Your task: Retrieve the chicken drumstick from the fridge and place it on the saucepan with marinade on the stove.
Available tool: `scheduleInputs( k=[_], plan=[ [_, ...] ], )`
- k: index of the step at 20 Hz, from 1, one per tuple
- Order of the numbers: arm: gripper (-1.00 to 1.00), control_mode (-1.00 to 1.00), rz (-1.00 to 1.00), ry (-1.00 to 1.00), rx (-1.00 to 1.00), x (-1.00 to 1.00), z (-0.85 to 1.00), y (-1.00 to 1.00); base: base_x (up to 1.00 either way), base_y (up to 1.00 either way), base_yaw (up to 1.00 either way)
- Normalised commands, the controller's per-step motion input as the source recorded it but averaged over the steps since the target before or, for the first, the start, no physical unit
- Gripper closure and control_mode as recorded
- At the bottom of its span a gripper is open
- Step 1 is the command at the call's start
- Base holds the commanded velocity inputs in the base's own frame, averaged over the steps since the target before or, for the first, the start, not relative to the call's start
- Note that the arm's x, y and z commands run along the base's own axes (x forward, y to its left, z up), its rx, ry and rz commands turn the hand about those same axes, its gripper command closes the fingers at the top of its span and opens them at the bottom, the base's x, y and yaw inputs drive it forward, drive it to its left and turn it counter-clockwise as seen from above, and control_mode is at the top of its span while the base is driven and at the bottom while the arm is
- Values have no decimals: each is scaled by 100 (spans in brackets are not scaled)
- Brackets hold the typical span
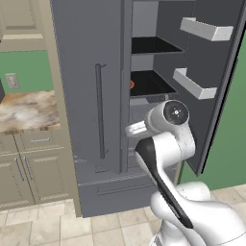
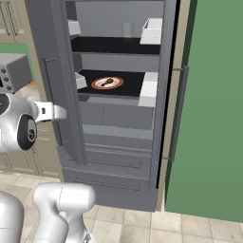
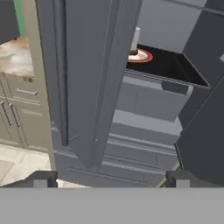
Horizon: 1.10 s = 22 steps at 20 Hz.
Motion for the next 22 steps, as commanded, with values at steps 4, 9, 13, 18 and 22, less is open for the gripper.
scheduleInputs(
  k=[4, 9, 13, 18, 22],
  plan=[
    [-100, -100, 21, -18, -20, 0, 0, -67, 0, 0, 0],
    [-100, -100, 28, -14, -21, 0, 8, -31, 0, 0, 0],
    [-100, -100, 31, -12, -23, 0, 15, -12, 0, 0, 0],
    [-100, -100, 36, -19, -20, -7, 21, -12, 0, 0, 0],
    [-100, -100, 32, -17, -23, -6, 3, -12, 0, 0, 0]
  ],
)
